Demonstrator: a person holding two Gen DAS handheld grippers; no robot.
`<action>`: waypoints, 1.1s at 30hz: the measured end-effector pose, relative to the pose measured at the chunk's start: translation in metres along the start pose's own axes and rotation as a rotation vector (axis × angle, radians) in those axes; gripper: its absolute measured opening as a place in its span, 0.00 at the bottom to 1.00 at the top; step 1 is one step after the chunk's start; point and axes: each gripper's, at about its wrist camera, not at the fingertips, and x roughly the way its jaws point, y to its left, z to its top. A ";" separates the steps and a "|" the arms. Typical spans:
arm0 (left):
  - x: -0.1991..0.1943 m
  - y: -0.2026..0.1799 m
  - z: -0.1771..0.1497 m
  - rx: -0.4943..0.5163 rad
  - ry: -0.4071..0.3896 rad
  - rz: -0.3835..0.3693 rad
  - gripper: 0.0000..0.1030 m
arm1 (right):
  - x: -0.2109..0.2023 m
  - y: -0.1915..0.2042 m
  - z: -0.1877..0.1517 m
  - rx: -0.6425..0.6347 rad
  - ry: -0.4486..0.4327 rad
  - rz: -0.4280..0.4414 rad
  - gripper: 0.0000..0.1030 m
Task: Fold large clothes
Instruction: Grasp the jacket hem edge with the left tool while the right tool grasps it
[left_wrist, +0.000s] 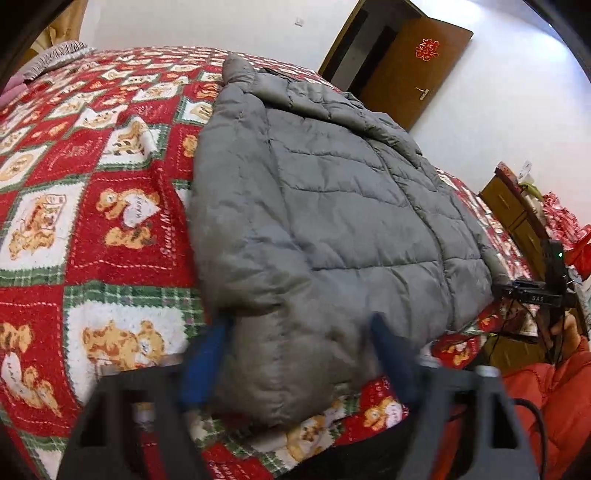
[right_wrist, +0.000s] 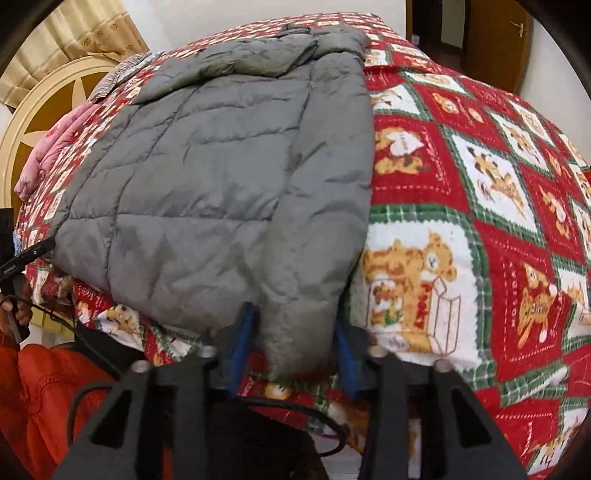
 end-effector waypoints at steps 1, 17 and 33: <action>0.000 0.002 -0.001 -0.006 -0.002 -0.004 0.38 | 0.001 0.000 0.001 0.000 -0.001 0.000 0.19; -0.117 -0.062 0.028 0.188 -0.355 -0.262 0.15 | -0.134 -0.004 -0.002 0.093 -0.351 0.243 0.12; -0.094 -0.037 0.199 -0.087 -0.422 -0.062 0.15 | -0.148 -0.024 0.181 0.166 -0.562 0.287 0.12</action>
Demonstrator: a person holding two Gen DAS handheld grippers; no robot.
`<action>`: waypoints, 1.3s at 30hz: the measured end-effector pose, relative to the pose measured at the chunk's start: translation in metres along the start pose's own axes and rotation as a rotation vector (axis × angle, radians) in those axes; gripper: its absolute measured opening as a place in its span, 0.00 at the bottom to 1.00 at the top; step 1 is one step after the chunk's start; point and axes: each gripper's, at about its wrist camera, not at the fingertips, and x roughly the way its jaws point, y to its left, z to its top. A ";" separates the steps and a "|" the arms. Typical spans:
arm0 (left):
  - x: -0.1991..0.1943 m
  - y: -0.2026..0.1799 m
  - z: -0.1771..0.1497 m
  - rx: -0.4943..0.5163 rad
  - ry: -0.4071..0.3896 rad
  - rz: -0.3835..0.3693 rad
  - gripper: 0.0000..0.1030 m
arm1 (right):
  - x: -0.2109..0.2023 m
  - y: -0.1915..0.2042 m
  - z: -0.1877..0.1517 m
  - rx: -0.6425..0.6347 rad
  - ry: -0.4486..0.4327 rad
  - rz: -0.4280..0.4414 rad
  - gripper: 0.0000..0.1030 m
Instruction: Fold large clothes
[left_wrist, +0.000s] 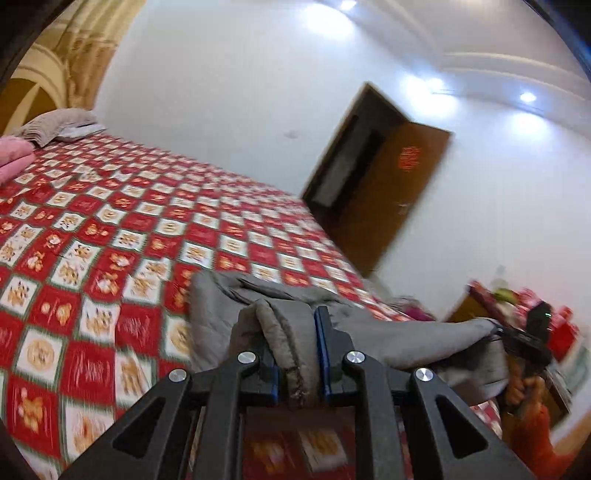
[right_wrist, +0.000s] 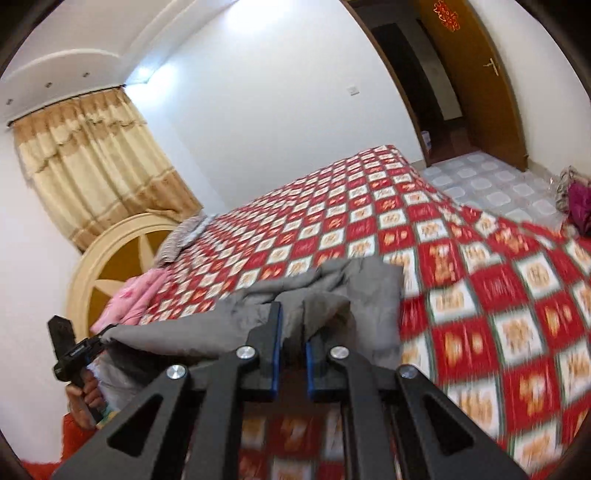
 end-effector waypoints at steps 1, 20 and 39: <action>0.015 0.006 0.008 -0.019 0.011 0.016 0.15 | 0.020 -0.004 0.013 0.013 0.009 -0.013 0.12; 0.259 0.122 0.016 -0.181 0.190 0.325 0.15 | 0.320 -0.090 0.019 -0.008 0.086 -0.405 0.12; 0.133 0.098 0.063 -0.231 -0.063 0.310 0.91 | 0.181 -0.027 0.039 -0.194 -0.335 -0.500 0.99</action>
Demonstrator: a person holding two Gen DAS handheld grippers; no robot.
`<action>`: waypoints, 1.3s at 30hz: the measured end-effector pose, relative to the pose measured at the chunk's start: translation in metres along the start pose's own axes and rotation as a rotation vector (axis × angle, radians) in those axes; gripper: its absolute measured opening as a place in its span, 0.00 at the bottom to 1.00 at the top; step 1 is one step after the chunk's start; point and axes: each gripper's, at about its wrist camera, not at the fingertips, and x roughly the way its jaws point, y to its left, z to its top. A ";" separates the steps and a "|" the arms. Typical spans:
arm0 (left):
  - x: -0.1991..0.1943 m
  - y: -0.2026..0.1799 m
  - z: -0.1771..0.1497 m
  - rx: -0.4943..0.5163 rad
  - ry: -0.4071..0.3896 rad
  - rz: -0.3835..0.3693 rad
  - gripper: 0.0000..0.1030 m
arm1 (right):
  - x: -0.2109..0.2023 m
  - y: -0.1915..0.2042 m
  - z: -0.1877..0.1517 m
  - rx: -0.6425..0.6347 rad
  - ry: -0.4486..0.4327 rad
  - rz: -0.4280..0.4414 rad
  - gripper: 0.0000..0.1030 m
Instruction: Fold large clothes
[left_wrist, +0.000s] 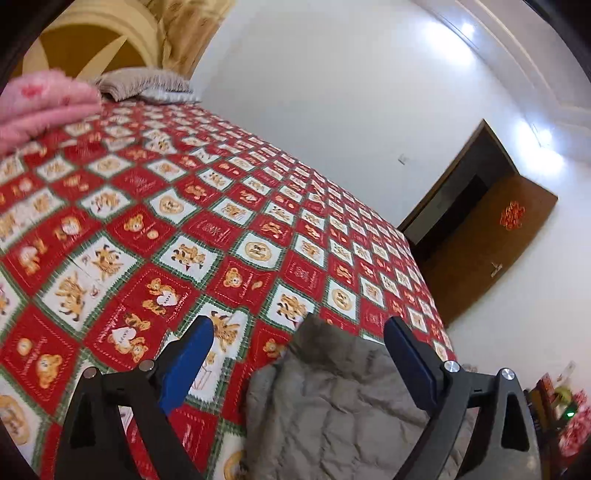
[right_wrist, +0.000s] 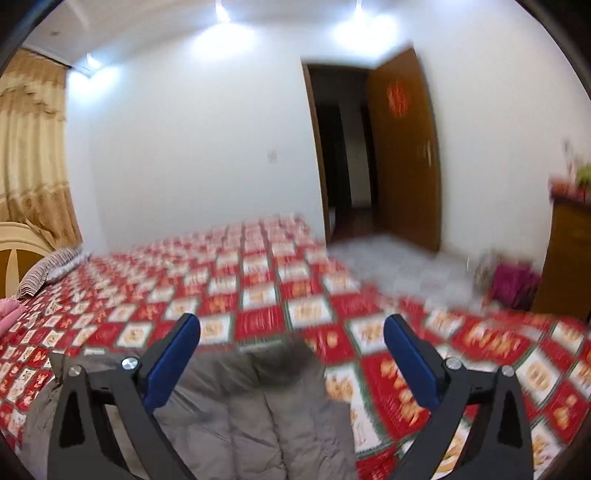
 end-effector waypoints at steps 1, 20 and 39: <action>0.000 -0.012 -0.004 0.037 0.015 0.021 0.91 | -0.009 0.012 0.001 -0.042 0.006 0.034 0.95; 0.154 -0.112 -0.120 0.410 0.219 0.146 0.82 | 0.120 0.073 -0.091 -0.051 0.526 0.236 0.13; 0.154 0.012 -0.100 -0.203 0.084 -0.173 0.41 | 0.099 -0.014 -0.080 0.245 0.325 0.044 0.00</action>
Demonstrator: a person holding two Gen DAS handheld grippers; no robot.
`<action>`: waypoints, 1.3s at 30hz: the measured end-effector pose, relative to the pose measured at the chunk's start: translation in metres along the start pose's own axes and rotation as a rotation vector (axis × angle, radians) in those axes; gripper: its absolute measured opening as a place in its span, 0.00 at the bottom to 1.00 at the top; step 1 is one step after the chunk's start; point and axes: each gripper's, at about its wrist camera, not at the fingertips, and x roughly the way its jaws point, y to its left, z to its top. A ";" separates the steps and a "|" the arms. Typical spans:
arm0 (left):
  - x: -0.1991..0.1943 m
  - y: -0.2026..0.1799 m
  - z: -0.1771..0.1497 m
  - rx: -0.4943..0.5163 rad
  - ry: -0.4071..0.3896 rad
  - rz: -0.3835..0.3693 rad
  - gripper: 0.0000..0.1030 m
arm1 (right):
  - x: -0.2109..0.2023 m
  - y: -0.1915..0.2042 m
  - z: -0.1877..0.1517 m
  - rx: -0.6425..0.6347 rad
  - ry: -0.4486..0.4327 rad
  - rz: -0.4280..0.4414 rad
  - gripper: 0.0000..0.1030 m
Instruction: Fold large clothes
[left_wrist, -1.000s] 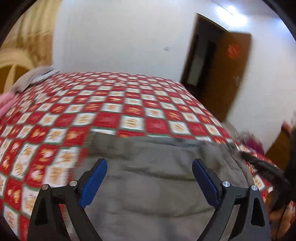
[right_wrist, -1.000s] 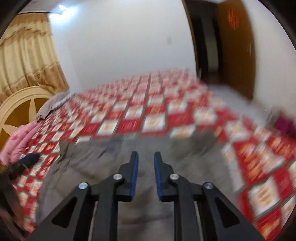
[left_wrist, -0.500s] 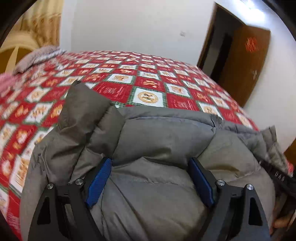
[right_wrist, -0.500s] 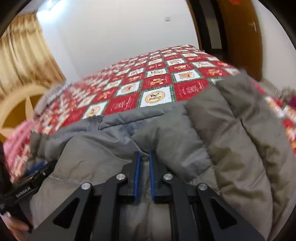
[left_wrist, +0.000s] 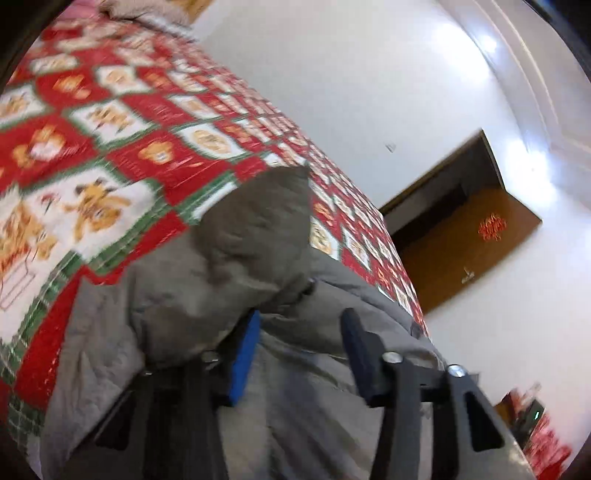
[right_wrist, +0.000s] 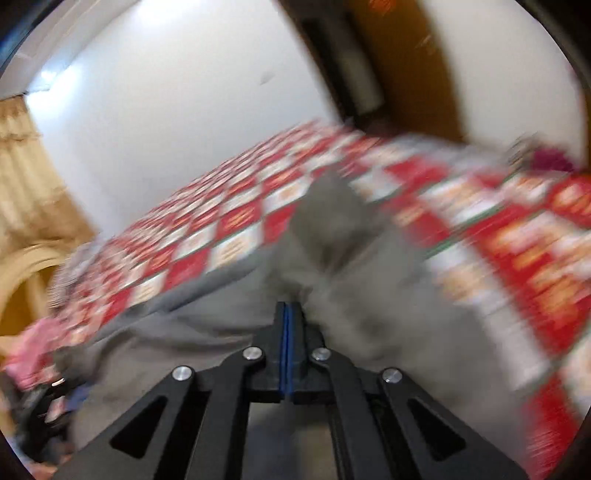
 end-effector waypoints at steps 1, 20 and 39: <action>0.003 -0.003 0.000 0.014 0.008 0.017 0.41 | 0.001 -0.005 0.004 -0.029 0.005 -0.073 0.00; 0.014 0.011 0.000 -0.073 0.048 0.087 0.02 | 0.032 -0.048 0.000 0.081 0.163 -0.016 0.00; -0.050 -0.064 0.052 0.170 -0.132 0.297 0.78 | 0.033 -0.038 -0.001 0.010 0.145 -0.083 0.00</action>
